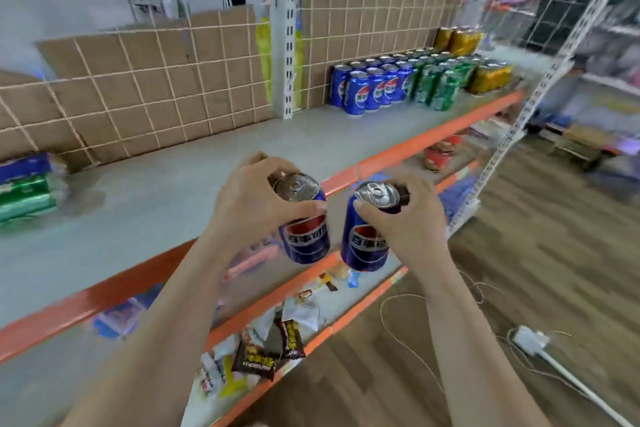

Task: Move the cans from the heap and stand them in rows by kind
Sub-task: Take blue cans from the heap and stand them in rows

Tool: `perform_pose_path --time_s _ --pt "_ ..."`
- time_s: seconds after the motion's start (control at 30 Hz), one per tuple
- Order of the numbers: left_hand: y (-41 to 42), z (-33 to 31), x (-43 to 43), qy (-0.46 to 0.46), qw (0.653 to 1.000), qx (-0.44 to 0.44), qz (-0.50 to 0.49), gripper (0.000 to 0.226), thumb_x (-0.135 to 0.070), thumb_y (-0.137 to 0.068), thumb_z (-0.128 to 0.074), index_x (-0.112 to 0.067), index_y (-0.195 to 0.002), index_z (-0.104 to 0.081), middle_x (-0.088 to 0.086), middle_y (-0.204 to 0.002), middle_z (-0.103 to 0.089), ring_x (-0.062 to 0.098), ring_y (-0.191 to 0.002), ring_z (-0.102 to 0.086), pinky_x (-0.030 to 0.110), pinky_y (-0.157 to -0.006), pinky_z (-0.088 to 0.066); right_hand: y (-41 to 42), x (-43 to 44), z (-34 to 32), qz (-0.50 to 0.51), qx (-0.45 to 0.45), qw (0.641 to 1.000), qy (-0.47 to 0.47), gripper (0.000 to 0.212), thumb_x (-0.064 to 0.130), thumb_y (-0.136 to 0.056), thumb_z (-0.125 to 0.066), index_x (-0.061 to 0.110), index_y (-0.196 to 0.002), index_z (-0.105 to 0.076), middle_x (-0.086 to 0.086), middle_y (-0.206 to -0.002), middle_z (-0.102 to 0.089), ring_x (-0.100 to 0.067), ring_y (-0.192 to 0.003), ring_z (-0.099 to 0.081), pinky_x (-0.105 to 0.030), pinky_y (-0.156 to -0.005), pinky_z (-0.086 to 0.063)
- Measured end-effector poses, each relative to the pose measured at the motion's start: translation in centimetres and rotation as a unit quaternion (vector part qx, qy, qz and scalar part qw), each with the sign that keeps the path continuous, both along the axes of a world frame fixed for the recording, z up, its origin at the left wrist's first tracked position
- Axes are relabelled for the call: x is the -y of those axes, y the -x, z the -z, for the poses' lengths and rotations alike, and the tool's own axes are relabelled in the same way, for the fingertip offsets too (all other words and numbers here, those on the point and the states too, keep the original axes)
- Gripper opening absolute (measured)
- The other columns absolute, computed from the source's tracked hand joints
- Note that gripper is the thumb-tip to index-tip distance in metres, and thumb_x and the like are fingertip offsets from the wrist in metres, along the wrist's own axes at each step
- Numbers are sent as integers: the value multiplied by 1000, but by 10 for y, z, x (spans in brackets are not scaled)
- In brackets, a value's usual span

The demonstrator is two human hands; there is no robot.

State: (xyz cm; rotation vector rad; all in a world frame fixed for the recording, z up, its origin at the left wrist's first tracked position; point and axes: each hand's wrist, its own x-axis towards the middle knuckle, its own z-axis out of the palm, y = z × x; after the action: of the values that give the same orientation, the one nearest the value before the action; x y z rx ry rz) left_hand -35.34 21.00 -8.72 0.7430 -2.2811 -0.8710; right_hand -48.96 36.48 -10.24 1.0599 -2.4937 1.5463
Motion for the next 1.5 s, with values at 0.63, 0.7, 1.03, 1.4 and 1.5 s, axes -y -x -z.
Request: perform_pose_path --time_s 0.63,0.7,1.03,1.4,1.5 --pt "318 22 43 -20 996 26 84 47 -47 -50 -84 -33 -88 -60 -12 -88 -49 7 -79 -52 26 -71 -40 265 18 17 112 47 991 -48 42 34 -65 -81 24 -97 -56 7 -100 -50 -4 -87 -49 -22 -75 -38" --pt "348 18 56 -4 996 39 75 51 -47 -51 -83 -30 -94 -62 -10 -92 -47 5 -80 -49 26 -73 -40 297 32 15 111 37 992 -49 44 35 -63 -81 26 -96 -53 7 -101 -51 -1 -85 -48 -21 -74 -38" --pt "449 7 98 45 994 101 18 55 -56 -52 -78 -30 -99 -63 -11 -93 -47 11 -89 -52 31 -73 -44 413 84 14 44 19 994 -103 45 40 -62 -78 27 -93 -48 7 -99 -47 -14 -90 -53 -31 -78 -43" --pt "541 -1 113 57 974 171 -139 57 -59 -51 -76 -34 -101 -64 -11 -95 -48 10 -89 -50 26 -69 -36 563 154 -13 -144 -116 967 -176 56 56 -61 -73 23 -102 -54 7 -105 -50 -21 -109 -41 -37 -95 -34" --pt "562 -10 114 46 969 162 -178 57 -62 -47 -73 -33 -95 -65 -11 -99 -51 11 -90 -52 31 -75 -45 592 181 -24 -181 -131 951 -212 57 60 -62 -70 24 -103 -53 3 -114 -52 -24 -116 -38 -39 -98 -33"
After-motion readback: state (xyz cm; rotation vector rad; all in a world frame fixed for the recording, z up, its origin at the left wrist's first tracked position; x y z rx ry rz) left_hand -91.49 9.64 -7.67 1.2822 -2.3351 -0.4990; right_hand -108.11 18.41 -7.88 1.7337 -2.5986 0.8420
